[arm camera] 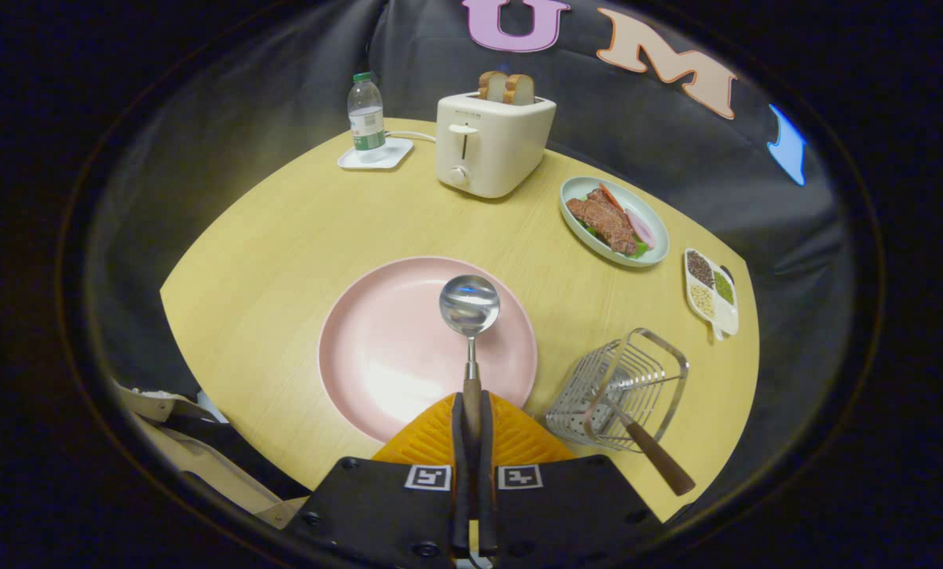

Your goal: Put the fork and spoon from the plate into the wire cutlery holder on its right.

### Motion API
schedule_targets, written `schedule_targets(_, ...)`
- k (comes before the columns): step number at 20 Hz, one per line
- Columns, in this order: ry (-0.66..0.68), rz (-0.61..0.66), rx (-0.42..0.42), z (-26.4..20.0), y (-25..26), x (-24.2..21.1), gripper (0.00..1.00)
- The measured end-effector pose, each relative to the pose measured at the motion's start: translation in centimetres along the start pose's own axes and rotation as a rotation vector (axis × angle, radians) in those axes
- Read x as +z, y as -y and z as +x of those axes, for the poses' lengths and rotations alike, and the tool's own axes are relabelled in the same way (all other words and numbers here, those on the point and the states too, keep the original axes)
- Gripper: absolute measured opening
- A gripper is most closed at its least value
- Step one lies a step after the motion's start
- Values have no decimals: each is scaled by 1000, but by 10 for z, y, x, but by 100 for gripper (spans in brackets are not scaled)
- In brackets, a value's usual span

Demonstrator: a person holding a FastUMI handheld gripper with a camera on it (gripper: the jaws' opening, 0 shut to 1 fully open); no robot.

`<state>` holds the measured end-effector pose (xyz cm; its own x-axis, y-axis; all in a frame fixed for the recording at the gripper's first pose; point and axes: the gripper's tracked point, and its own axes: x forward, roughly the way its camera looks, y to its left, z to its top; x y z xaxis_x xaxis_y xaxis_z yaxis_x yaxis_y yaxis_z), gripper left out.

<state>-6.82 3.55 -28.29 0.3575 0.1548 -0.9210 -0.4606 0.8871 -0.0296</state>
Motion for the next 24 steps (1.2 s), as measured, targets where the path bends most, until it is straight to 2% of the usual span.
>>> schedule_targets(4, -12, 19, 0, -19, 24, 3, 8)
schedule_targets(12, -62, -45, -71, -53, 85, -9, 7)
schedule_targets(17, -119, -35, -98, -62, 112, -19, 8)
schedule_targets(22, -131, -12, -103, -63, 121, -19, 10)
schedule_targets(24, -112, 10, -86, -63, 118, -13, 18)
